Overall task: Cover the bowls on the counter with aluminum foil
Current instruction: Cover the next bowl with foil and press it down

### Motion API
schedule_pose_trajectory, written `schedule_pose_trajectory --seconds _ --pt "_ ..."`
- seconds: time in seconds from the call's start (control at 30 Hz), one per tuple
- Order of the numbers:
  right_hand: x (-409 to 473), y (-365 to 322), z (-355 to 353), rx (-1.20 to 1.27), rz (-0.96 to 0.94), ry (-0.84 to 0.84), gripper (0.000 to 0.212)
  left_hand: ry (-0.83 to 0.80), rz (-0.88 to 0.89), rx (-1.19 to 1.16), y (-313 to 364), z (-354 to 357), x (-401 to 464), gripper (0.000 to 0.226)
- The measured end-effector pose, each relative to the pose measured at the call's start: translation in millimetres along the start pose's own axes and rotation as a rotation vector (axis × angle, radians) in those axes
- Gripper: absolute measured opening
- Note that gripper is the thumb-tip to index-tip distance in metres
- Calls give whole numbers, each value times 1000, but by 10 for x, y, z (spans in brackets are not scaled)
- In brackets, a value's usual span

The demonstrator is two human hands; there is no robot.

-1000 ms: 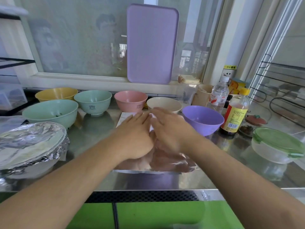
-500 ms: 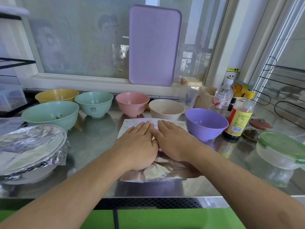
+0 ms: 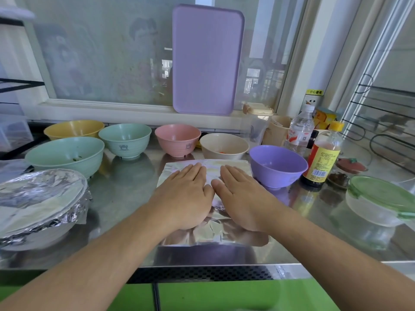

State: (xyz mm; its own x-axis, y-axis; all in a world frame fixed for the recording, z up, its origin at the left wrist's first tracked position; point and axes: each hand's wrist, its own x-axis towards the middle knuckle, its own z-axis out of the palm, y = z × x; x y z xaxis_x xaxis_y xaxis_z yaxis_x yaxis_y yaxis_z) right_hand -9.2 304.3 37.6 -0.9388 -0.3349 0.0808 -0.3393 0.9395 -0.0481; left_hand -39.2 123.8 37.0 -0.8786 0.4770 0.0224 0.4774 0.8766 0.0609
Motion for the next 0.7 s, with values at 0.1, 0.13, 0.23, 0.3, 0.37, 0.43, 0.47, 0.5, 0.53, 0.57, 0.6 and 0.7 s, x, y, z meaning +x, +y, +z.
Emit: schedule_pose_trajectory --seconds 0.1,0.13,0.23,0.3,0.37,0.43,0.47,0.5,0.53,0.57,0.6,0.7 --pt "-112 -41 -44 -14 60 37 89 -17 18 12 -36 19 4 87" --pt "-114 -55 -82 -1 103 9 100 -19 28 20 -36 21 -4 97" --pt "19 -143 -175 10 113 26 84 13 -15 -41 -20 20 -13 86" --pt "150 -198 -198 62 104 21 59 18 -5 -61 -18 7 -20 76" --pt "258 -220 -149 91 95 2 55 15 35 -31 -17 -21 -54 78" --pt "280 -199 -78 68 109 -4 66 19 19 -110 -26 -72 -132 72" --pt "267 -185 -56 57 111 7 78 21 -3 -162 -36 -97 -194 71" --pt "248 -184 -49 54 121 20 90 19 -7 -194 -45 -116 -266 75" --pt "245 -175 -22 65 124 33 95 17 -4 -198 -49 -123 -344 81" --pt "236 -182 -23 70 139 39 92 7 4 -192 -62 -121 -402 87" --pt "245 -179 -15 99 147 41 84 -11 11 -195 -78 -128 -441 93" --pt "229 -186 -60 94 149 -40 84 -62 14 -143 -100 -192 -504 107"
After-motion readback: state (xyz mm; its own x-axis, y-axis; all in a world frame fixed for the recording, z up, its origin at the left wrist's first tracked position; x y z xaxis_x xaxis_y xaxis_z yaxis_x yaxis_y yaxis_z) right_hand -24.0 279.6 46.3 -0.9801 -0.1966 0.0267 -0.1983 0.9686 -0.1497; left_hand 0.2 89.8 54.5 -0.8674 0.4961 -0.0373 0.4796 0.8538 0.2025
